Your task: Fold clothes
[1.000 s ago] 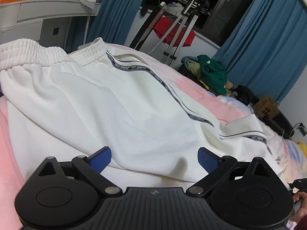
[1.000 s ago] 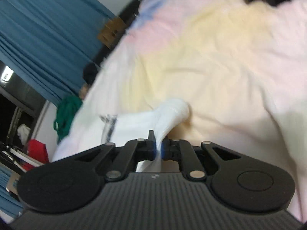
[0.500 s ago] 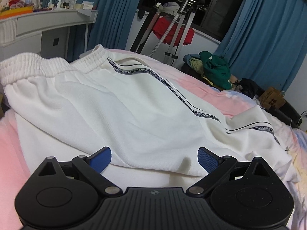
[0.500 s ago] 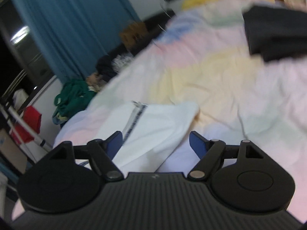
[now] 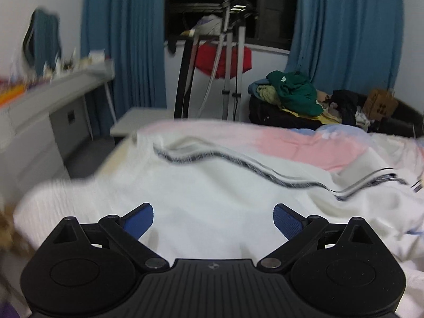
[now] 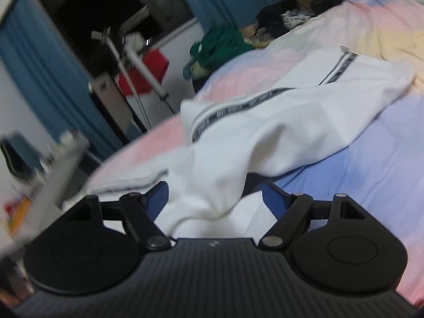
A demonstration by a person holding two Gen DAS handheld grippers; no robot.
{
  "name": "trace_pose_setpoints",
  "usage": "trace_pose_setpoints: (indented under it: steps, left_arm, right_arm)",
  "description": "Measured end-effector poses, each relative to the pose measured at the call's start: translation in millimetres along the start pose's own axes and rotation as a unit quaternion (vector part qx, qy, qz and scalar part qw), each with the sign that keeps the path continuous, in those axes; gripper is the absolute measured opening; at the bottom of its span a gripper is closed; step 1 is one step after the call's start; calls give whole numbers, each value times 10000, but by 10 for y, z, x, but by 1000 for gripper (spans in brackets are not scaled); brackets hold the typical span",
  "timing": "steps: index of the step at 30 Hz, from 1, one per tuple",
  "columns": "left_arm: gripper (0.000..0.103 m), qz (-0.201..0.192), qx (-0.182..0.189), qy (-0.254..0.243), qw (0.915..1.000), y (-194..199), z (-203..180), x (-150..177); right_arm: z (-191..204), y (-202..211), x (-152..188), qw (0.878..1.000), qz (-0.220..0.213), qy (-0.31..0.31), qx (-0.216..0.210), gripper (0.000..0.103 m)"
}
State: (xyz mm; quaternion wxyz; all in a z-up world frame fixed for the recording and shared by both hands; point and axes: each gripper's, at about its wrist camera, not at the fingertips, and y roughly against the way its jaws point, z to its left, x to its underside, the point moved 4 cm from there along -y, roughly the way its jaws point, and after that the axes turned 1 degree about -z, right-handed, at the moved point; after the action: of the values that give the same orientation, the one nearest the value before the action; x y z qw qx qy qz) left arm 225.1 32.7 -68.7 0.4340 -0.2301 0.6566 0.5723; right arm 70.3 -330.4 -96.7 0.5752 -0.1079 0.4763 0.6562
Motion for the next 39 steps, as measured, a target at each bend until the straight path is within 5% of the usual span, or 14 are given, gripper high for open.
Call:
trace_pose_setpoints:
  steps: [8,15,18,21,24,26,30,34,39]
  left_arm:
    - [101,383,-148,-216,9989,-1086,524,-631]
    - [94,1139,-557,240,9916,-1970,1088,-589]
    - [73,1400,-228,587,9882,-2201,1213,-528]
    - [56,1341,-300,464,9894,-2267,1177,-545]
    - [11,1208,-556,876,9872,-2224,1293,-649]
    - [10,970,-562,1244,9859,-2126,1407,-836]
    - [10,461,-888,1226,9874,-1930,1559,-1285]
    - [10,79,-1533,1484,9769,-1849,1902,-1678]
    - [10,504,-1926,1258,9719,-2229,2104,-1634]
  right_arm:
    - [-135,-239,13,9994,280,-177,37,79]
    - [-138,-541,69,9990,384,-106,182,79]
    - [-157,-612,72,9989,358,-31,290,79]
    - [-197,-662,96,9984,434,-125,344,79]
    - [-185,-635,100,9984,400,-79,388,79]
    - [-170,-603,102,9984,369,-18,420,79]
    - [-140,-568,107,9984,301,92,466,79]
    - [-116,-540,85,9989,189,105,423,79]
    - [-121,-555,70,9990,160,94,407,79]
